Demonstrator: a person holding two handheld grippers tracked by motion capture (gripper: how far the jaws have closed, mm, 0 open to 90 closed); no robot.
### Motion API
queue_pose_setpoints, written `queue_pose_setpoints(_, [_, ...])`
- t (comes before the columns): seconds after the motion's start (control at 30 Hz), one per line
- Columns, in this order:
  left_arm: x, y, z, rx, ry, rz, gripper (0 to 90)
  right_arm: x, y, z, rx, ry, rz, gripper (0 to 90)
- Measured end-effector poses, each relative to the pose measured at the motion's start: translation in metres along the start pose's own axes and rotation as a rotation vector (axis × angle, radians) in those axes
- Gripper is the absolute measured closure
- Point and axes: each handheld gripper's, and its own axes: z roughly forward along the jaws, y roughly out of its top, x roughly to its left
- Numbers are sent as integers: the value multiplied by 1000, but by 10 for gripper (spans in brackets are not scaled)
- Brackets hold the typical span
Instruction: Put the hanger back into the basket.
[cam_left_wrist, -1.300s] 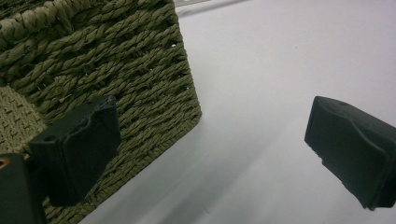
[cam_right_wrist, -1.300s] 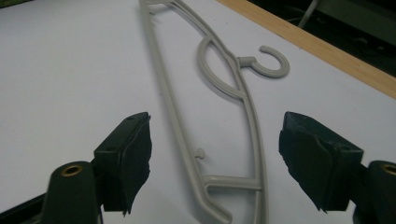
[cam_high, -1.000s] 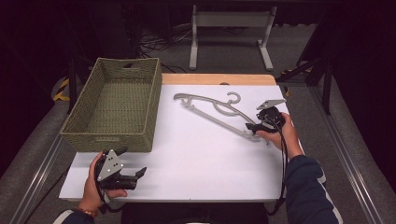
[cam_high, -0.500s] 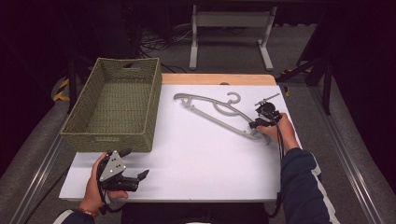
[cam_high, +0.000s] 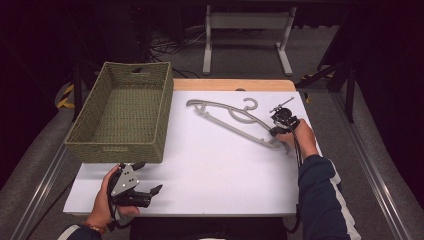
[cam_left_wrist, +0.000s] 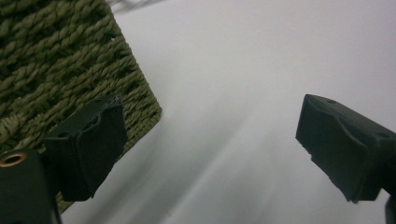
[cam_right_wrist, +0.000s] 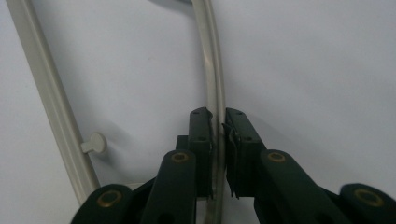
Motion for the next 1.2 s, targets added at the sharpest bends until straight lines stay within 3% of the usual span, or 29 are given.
queue_pose_setpoints(0.1, [-1, 0, 1, -3, -7, -6, 104, -4, 4, 0, 30, 32, 32, 817])
queue_pose_setpoints(0.23, [-1, 0, -1, -7, -6, -3, 107, -2, 11, 1, 80, 15, 8, 831])
queue_pose_setpoints(0.3, [0, 0, -2, -14, 0, -6, 107, -1, 11, 1, 80, 10, 7, 832])
queue_pose_setpoints(0.37, [1, 0, -3, -32, 9, -9, 119, -2, 7, 1, 49, 9, 15, 834])
queue_pose_setpoints(0.53, [-2, 2, -4, -43, 6, -4, 131, -5, -13, -1, -90, 41, 114, 835])
queue_pose_setpoints(0.6, [-3, 2, -4, -47, 10, -1, 133, -6, -16, -2, -109, 51, 121, 835])
queue_pose_setpoints(0.8, [-3, 3, -3, -51, 14, -8, 133, -18, -39, -8, -249, 188, 248, 835])
queue_pose_setpoints(0.9, [-4, 4, -3, -49, 14, -12, 133, -21, -48, -11, -303, 222, 272, 836])
queue_pose_setpoints(1.03, [-4, 6, -3, -56, 21, -2, 133, -16, -47, -21, -340, 216, 233, 835])
queue_pose_setpoints(1.2, [0, 10, -10, -84, 39, -18, 135, 0, -42, -37, -373, 166, 132, 835])
